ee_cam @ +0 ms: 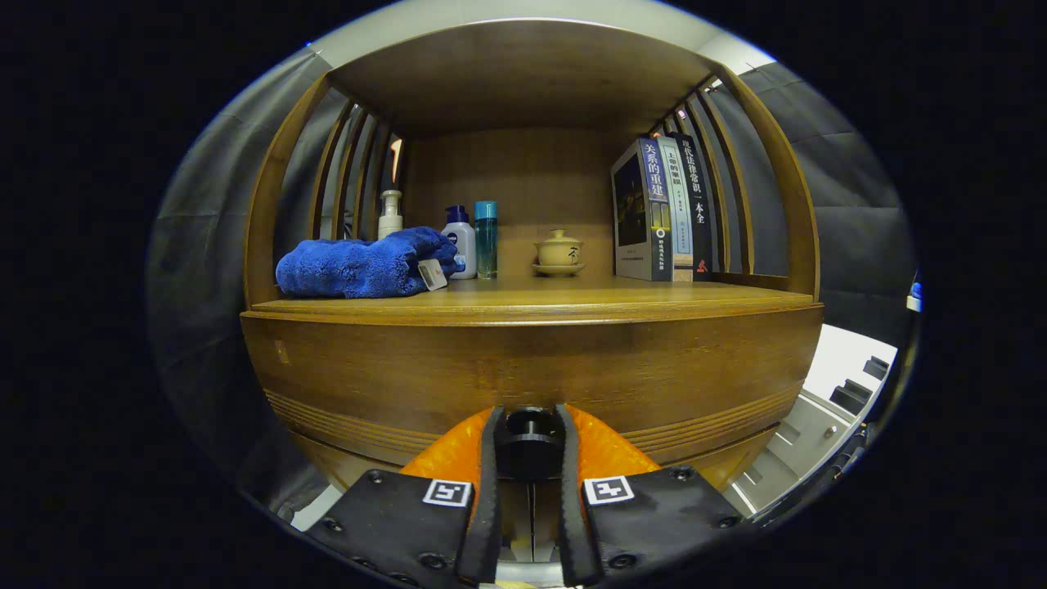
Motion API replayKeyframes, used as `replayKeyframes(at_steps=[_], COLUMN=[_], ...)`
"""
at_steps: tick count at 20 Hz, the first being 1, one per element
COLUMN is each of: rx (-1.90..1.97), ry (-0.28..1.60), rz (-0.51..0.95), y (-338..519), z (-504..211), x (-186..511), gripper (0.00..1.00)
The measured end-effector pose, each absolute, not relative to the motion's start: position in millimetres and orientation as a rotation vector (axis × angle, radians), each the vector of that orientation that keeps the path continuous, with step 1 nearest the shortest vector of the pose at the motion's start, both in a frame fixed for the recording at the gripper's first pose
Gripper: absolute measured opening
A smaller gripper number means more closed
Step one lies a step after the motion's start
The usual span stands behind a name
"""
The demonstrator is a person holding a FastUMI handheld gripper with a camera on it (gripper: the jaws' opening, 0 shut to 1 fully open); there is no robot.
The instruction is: Pull open the drawer, take out the items inside it, and place them on the countertop above the cabinet.
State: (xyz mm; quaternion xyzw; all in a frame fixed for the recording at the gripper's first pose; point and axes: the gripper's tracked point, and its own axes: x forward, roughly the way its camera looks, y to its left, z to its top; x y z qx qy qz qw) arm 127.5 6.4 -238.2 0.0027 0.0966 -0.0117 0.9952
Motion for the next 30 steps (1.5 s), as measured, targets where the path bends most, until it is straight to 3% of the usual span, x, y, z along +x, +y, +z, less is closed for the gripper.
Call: replayKeyframes(at_steps=[30], rx=[0.013], ry=[0.283], rz=[0.036], y=[12.5], z=[-228.3], x=[-17.0], gripper=[0.36])
